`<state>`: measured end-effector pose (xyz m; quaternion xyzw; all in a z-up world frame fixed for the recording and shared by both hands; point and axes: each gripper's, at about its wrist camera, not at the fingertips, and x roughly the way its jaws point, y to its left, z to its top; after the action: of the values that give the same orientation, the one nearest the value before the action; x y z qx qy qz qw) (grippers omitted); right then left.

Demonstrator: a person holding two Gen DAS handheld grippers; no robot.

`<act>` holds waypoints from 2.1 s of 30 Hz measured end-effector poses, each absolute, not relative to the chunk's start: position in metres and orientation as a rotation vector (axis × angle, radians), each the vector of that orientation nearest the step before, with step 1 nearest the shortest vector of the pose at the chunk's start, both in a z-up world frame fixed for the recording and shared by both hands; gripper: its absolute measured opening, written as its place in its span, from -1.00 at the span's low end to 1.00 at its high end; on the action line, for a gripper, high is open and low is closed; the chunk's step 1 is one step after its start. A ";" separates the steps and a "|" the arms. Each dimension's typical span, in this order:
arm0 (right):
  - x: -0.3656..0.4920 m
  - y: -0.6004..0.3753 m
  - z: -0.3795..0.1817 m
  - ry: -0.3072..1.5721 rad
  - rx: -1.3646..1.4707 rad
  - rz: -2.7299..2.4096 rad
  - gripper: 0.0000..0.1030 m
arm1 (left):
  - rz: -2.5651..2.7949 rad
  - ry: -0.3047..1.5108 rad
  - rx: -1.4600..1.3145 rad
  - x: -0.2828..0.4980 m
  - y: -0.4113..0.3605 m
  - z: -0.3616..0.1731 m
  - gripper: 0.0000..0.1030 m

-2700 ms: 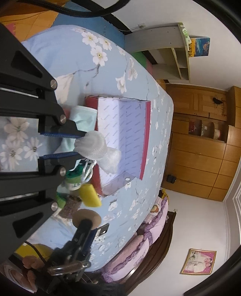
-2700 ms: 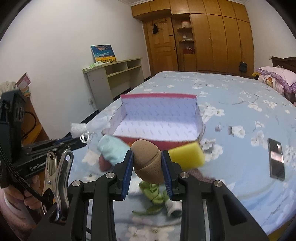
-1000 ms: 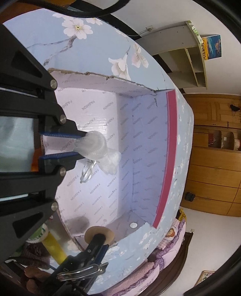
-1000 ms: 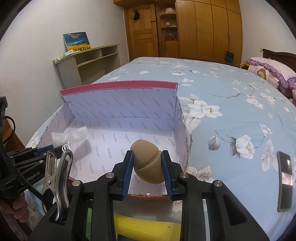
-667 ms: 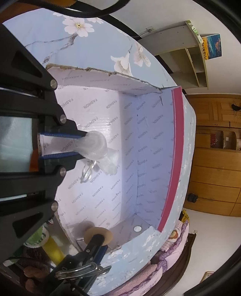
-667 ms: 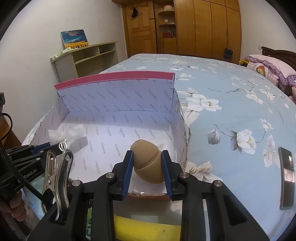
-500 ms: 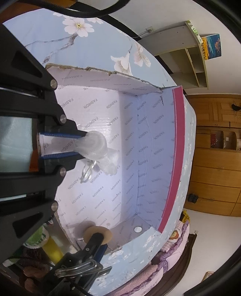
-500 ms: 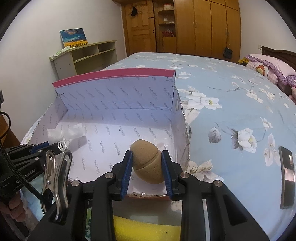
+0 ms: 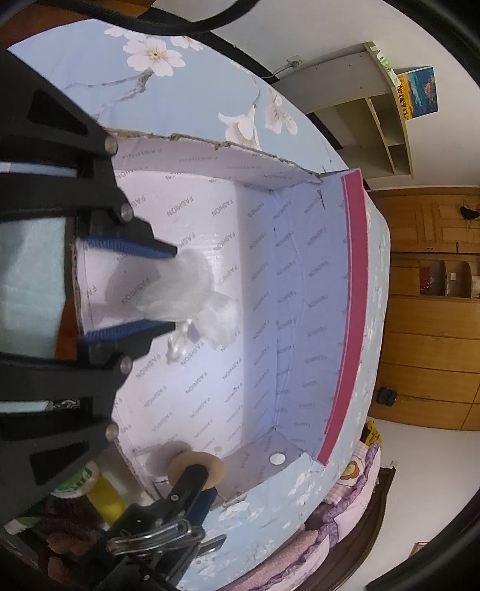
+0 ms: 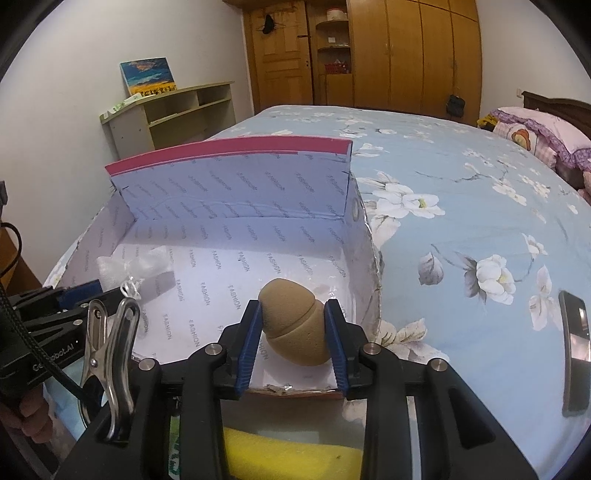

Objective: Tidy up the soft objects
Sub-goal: 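Open the left tool to drop the mesh bag while the right tool releases the egg sponge, then grasp the light blue rolled cloth with the right tool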

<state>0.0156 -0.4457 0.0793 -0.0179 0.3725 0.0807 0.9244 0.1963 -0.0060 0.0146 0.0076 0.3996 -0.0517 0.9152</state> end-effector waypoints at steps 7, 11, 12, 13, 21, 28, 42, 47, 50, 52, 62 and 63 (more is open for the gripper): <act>0.011 -0.443 0.082 0.751 -0.047 0.177 -0.20 | -0.090 0.825 0.021 0.192 -0.005 0.020 -0.02; 0.009 -0.441 0.085 0.747 -0.070 0.176 -0.13 | -0.087 0.828 0.038 0.189 -0.008 0.024 0.09; 0.007 -0.440 0.086 0.742 -0.081 0.179 -0.10 | -0.088 0.826 0.038 0.187 -0.008 0.026 0.10; 0.006 -0.440 0.087 0.737 -0.084 0.182 -0.02 | -0.089 0.824 0.036 0.184 -0.008 0.027 0.10; -0.002 -0.444 0.096 0.709 -0.074 0.176 0.08 | -0.091 0.812 0.035 0.165 -0.006 0.037 0.12; -0.015 -0.447 0.105 0.684 -0.044 0.189 0.14 | -0.105 0.815 0.012 0.147 0.002 0.048 0.12; -0.054 -0.453 0.115 0.657 -0.005 0.201 0.14 | -0.107 0.794 -0.028 0.098 0.031 0.062 0.15; -0.070 -0.452 0.119 0.652 0.008 0.213 0.14 | -0.110 0.816 -0.041 0.080 0.037 0.051 0.15; -0.080 -0.447 0.122 0.643 0.004 0.228 0.14 | -0.110 0.823 -0.047 0.071 0.040 0.044 0.15; -0.086 -0.443 0.123 0.644 0.000 0.233 0.14 | -0.119 0.831 -0.057 0.064 0.044 0.039 0.15; -0.107 -0.398 0.109 0.702 -0.059 0.348 0.14 | -0.068 0.858 -0.078 0.049 0.066 0.020 0.15; -0.107 -0.392 0.105 0.716 -0.064 0.365 0.14 | -0.050 0.860 -0.077 0.049 0.069 0.018 0.15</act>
<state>-0.1072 -0.3920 0.1049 -0.0313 0.3484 0.1774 0.9199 0.0492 0.0692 0.0178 -0.0371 0.4167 -0.0244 0.9080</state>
